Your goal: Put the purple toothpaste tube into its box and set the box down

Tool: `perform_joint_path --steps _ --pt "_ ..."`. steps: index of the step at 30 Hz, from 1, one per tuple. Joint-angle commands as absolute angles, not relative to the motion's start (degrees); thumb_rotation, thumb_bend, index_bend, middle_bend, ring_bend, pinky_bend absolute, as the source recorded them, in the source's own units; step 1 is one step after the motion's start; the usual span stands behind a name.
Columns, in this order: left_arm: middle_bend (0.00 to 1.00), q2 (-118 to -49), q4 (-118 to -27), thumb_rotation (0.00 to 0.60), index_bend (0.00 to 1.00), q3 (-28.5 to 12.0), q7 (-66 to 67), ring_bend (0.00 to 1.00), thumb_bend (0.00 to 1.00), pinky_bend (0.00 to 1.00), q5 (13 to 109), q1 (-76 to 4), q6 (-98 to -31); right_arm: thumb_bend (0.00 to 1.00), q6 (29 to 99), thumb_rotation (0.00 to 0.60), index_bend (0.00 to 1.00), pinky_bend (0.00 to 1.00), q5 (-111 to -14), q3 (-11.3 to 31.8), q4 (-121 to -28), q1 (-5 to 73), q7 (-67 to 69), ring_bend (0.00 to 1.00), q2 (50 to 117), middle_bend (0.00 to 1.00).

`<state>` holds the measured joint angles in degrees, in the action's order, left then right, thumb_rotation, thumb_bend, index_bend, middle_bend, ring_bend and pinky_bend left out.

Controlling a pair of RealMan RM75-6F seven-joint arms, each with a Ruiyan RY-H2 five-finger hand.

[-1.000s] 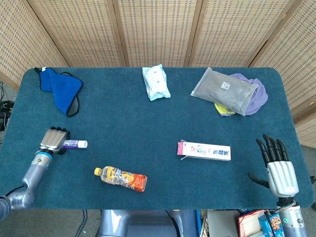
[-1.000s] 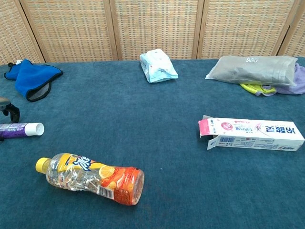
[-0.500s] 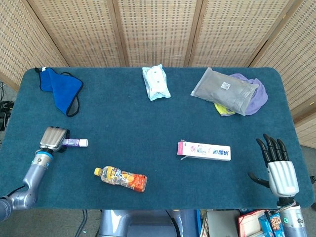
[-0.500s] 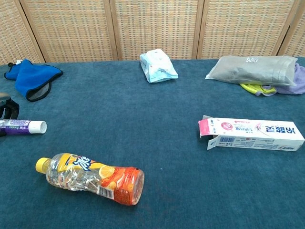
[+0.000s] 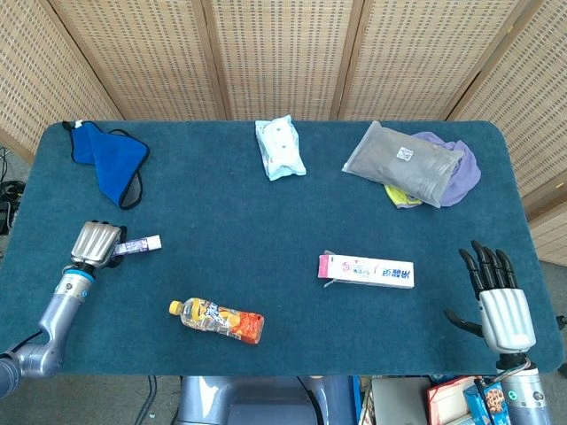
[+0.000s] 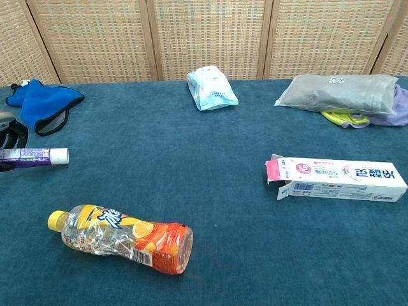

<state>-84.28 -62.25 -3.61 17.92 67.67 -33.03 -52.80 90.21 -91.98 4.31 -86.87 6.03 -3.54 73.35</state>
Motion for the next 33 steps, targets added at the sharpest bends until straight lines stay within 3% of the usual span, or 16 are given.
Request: perform_joint_path --steps 1,17,33 --pt "0.58 -83.2 -62.6 0.6 0.74 -3.5 15.7 0.47 0.35 0.46 69.9 -32.8 -54.3 0.1 89.9 0.6 0.0 0.0 -91.8 4.3 -86.8 6.1 -3.6 0.0 73.4 0.0" --pt "0.59 -78.4 -62.6 0.6 0.75 -3.3 0.1 0.47 0.35 0.46 80.3 -31.6 -61.9 0.1 86.5 0.6 0.0 0.0 -91.1 3.9 -86.5 7.5 -4.5 0.0 74.1 0.0" --pt "0.59 -74.1 -67.8 0.6 0.75 -4.2 -0.3 0.47 0.35 0.46 82.4 -31.3 -64.8 0.1 61.9 0.6 0.04 0.0 -77.5 9.5 -93.9 21.4 -8.8 0.0 73.5 0.0"
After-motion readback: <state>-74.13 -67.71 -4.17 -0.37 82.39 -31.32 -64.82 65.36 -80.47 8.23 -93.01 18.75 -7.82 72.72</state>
